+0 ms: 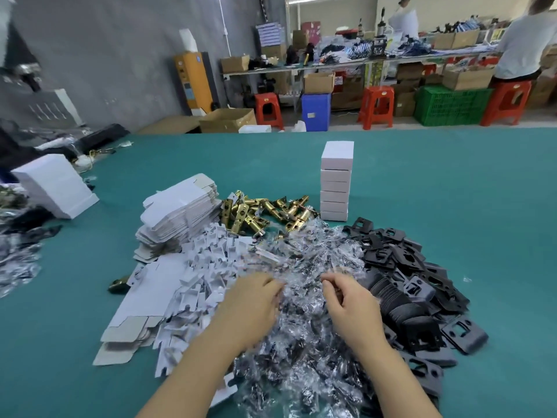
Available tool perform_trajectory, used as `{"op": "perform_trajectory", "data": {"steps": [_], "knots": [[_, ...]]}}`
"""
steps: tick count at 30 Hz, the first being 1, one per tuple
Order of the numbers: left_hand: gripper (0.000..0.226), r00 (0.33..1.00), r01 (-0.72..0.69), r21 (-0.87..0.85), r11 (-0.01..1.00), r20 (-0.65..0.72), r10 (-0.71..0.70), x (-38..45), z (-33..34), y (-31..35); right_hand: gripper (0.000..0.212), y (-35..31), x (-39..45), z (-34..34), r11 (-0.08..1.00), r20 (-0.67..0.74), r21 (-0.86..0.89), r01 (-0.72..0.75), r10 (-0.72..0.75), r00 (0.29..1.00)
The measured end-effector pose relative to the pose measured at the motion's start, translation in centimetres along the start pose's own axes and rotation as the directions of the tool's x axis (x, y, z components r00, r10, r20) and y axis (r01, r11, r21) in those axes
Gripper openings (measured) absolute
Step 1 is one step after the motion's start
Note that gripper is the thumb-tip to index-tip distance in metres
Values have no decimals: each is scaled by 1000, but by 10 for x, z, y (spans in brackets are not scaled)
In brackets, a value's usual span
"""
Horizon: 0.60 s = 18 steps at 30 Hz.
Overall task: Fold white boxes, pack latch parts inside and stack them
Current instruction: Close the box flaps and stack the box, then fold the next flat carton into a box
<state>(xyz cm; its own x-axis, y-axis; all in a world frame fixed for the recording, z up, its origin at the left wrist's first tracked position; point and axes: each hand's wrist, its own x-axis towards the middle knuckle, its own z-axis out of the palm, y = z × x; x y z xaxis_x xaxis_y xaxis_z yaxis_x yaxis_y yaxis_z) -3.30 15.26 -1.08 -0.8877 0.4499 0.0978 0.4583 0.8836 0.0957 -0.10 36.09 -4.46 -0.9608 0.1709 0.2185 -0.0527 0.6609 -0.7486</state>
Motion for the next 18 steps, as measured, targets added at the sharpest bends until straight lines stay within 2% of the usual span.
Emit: {"op": "perform_trajectory", "data": {"steps": [3, 6, 8, 10, 12, 14, 16, 18], "knots": [[41, 1000, -17, -100, 995, -10, 16, -14, 1, -7, 17, 0, 0, 4, 992, 11, -124, 20, -19, 1000], [35, 986, -4, -248, 969, -165, -38, -20, -11, -14, 18, 3, 1, 7, 987, 19, -159, 21, -18, 1000], [26, 923, 100, -334, 937, -320, -212, -21, -24, -31, 19, 4, 1, 7, 990, 13, -139, 14, -12, 1000], [24, 801, 265, -419, 869, -406, -440, -20, -38, -62, 20, 5, 1, 8, 992, 16, -128, 8, -6, 1000], [30, 733, 470, -377, 798, -336, -591, -19, -48, -102, 20, 6, 3, 8, 993, 24, -121, -2, 5, 1000], [38, 725, 649, -197, 735, -133, -676, -19, -52, -131, 20, 7, 3, 8, 993, 28, -118, -10, 14, 1000], [38, 728, 685, 0, 728, -9, -685, -21, -47, -145, 20, 8, 3, 8, 994, 29, -110, -18, 21, 999], [33, 730, 677, 93, 730, 41, -682, -22, -41, -152, 19, 9, 3, 8, 995, 31, -100, -20, 23, 999]]}}
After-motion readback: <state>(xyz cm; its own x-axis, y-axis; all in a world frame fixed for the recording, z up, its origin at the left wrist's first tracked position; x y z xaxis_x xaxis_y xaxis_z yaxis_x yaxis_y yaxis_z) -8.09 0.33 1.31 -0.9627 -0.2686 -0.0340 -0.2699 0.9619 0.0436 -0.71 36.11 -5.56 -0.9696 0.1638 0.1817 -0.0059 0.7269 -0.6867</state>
